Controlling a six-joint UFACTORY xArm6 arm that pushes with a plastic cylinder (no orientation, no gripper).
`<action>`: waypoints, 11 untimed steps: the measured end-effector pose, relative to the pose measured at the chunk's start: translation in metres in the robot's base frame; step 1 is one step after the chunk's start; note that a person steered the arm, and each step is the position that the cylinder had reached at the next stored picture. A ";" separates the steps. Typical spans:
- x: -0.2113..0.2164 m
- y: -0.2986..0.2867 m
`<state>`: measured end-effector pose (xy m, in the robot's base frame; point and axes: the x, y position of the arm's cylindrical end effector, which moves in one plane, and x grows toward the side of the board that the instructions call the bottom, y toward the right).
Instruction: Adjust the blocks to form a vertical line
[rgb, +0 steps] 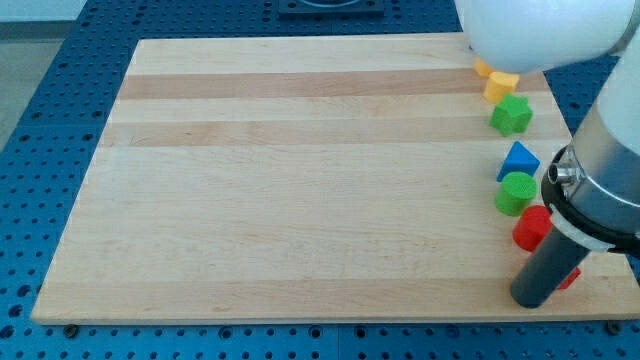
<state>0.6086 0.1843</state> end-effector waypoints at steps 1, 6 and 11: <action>0.000 0.000; 0.000 -0.038; -0.085 -0.041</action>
<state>0.5239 0.1429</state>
